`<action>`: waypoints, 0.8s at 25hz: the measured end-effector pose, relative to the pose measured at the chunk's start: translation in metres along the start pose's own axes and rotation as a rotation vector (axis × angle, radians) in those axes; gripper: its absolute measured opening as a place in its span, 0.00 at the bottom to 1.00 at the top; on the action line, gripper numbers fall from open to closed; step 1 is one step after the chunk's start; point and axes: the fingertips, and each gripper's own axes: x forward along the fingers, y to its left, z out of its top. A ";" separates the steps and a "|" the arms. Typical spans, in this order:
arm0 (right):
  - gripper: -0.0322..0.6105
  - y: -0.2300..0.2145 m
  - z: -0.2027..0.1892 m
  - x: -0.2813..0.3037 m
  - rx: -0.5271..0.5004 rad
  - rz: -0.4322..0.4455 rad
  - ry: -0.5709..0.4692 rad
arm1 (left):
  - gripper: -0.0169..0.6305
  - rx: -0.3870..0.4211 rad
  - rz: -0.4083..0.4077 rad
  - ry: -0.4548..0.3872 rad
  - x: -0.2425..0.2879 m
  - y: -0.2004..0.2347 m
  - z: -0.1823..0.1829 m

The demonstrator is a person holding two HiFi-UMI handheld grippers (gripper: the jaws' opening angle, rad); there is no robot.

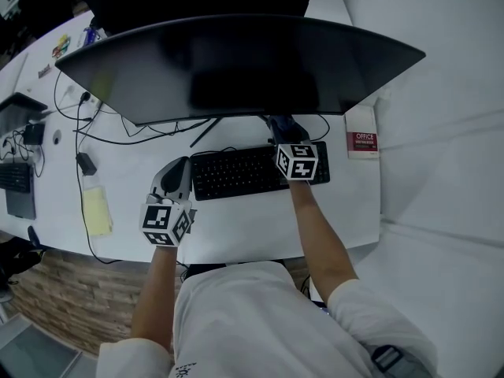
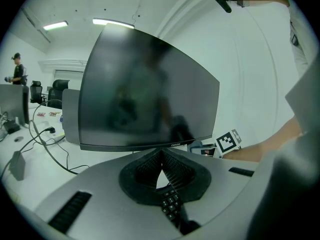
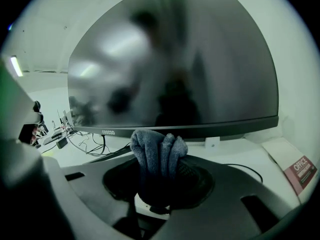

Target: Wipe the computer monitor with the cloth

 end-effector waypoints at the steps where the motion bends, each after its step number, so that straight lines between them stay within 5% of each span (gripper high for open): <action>1: 0.26 0.005 0.000 0.002 -0.001 0.005 0.001 | 0.04 0.000 -0.001 -0.001 -0.001 0.002 0.000; 20: 0.26 0.126 0.000 0.042 0.031 0.064 -0.009 | 0.04 0.015 0.014 -0.017 -0.043 0.090 0.008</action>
